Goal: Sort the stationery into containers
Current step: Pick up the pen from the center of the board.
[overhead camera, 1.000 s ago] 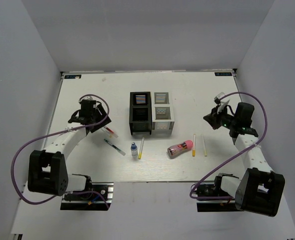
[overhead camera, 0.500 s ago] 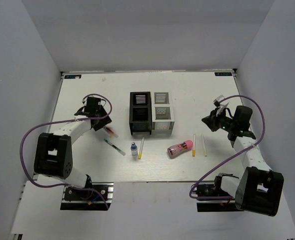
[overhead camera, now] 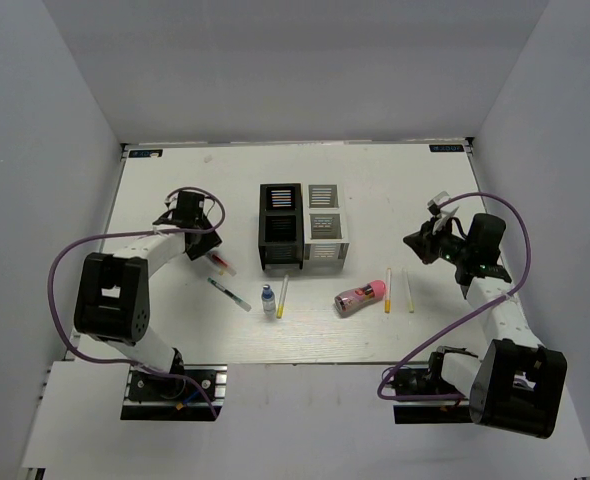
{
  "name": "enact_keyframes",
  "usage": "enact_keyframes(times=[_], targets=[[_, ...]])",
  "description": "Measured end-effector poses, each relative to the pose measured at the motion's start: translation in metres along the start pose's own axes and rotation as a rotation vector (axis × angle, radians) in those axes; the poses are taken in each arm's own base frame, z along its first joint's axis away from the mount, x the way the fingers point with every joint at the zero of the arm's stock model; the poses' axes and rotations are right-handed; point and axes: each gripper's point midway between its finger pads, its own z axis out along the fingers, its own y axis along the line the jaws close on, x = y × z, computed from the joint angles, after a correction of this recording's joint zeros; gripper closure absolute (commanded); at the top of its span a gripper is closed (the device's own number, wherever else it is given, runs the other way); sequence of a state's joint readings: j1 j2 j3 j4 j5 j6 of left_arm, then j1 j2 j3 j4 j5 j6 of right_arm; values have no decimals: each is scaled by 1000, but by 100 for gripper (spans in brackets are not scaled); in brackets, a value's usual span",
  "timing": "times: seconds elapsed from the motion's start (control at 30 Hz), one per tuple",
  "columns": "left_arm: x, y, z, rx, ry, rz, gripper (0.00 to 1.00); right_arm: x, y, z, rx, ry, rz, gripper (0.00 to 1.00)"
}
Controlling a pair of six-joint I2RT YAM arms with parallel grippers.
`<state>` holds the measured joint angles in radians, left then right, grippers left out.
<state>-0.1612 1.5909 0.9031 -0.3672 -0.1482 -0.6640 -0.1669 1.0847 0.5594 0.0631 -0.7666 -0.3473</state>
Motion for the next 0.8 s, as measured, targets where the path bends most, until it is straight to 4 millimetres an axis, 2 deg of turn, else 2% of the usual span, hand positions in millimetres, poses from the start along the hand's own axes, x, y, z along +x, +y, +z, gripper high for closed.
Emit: enact_keyframes(times=[0.23, 0.4, 0.8], targets=[[-1, -2, 8, -18, 18, 1, 47, 0, 0, 0, 0, 0, 0, 92], [7, 0, 18, -46, 58, 13, 47, 0, 0, 0, 0, -1, -1, 92], [4, -1, 21, -116, 124, 54, 46, -4, -1, 0, 5, -13, -14, 92]])
